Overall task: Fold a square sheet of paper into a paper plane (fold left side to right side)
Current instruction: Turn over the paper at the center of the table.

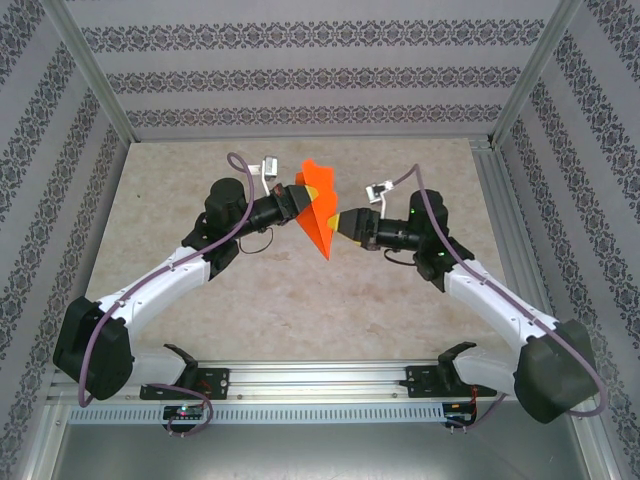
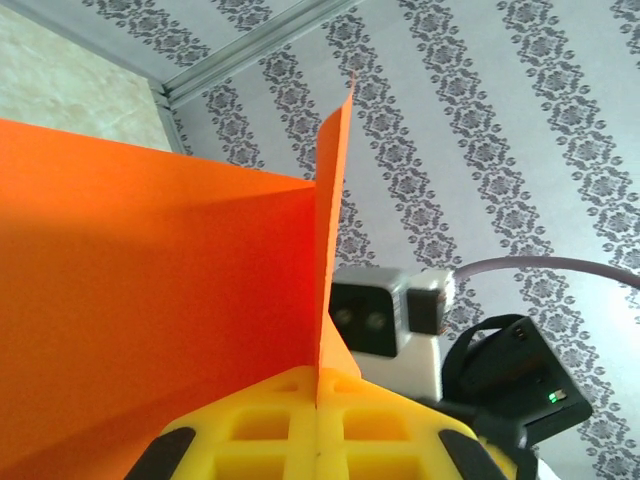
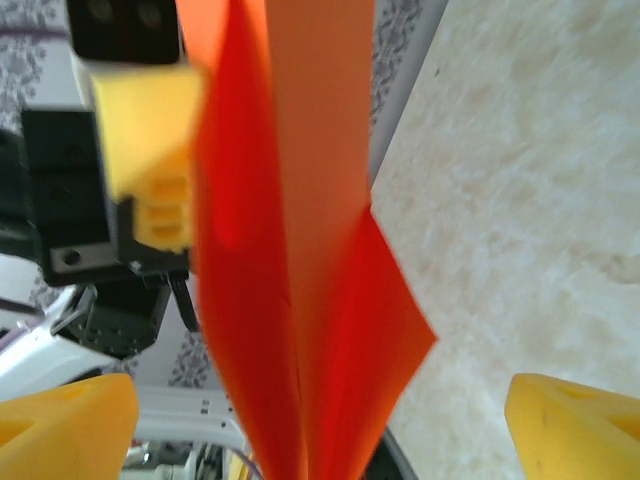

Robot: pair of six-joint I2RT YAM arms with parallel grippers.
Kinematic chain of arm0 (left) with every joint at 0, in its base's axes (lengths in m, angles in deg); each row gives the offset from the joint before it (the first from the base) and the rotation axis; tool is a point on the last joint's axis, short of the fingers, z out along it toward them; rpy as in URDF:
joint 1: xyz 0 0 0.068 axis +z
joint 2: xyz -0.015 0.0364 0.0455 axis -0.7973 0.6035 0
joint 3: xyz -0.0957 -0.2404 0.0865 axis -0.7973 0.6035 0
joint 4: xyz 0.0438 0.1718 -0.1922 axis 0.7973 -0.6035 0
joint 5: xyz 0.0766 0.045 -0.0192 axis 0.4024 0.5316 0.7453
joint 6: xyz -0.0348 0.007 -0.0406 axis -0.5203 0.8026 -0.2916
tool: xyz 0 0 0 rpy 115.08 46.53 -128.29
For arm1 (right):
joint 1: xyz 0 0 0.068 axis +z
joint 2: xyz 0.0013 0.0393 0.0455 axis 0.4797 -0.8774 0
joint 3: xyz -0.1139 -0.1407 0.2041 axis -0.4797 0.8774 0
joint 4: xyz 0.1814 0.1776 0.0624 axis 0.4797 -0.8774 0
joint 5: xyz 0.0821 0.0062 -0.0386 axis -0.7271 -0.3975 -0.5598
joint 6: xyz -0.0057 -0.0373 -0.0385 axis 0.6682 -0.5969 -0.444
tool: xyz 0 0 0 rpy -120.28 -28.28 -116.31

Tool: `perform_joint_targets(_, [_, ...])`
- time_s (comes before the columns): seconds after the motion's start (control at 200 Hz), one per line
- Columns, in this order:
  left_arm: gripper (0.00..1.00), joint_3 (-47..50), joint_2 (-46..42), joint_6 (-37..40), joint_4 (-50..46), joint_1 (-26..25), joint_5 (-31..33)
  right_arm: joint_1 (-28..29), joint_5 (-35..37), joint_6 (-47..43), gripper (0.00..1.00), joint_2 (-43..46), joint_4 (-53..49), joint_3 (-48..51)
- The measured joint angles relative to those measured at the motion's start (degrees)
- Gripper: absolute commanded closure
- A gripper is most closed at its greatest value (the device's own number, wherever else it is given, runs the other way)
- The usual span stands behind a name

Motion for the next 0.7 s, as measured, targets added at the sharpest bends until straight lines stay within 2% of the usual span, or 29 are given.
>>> perform_joint_targets(0.09, [0.98,-0.4,0.0,-0.7,1.0,-0.2,0.0,2.5,0.0,1.8,0.11,-1.5,4.6,0.0])
perform_joint_targets(0.23, [0.98,-0.5,0.0,-1.8,1.9,-0.2,0.0,3.5,0.1,4.1,0.33,-2.4,9.1,0.0])
perform_joint_targets(0.445, [0.98,-0.5,0.0,-3.7,4.0,-0.2,0.0,3.5,0.5,5.7,0.71,-2.4,10.8,-0.1])
perform_joint_targets(0.48, [0.97,-0.5,0.0,-3.8,4.0,-0.2,0.0,3.5,0.6,5.6,0.74,-2.4,10.5,-0.1])
perform_joint_targets(0.56, [0.91,-0.5,0.0,-4.0,4.0,-0.2,0.0,3.5,1.1,4.7,0.81,-2.3,9.3,-0.3])
perform_joint_targets(0.629, [0.77,-0.5,0.0,-4.0,4.0,-0.3,0.0,3.5,1.6,3.6,0.87,-2.0,7.4,-0.4])
perform_joint_targets(0.699, [0.71,-0.5,0.0,-4.0,3.8,-0.5,0.2,3.1,2.2,2.1,0.93,-1.1,4.5,-0.4])
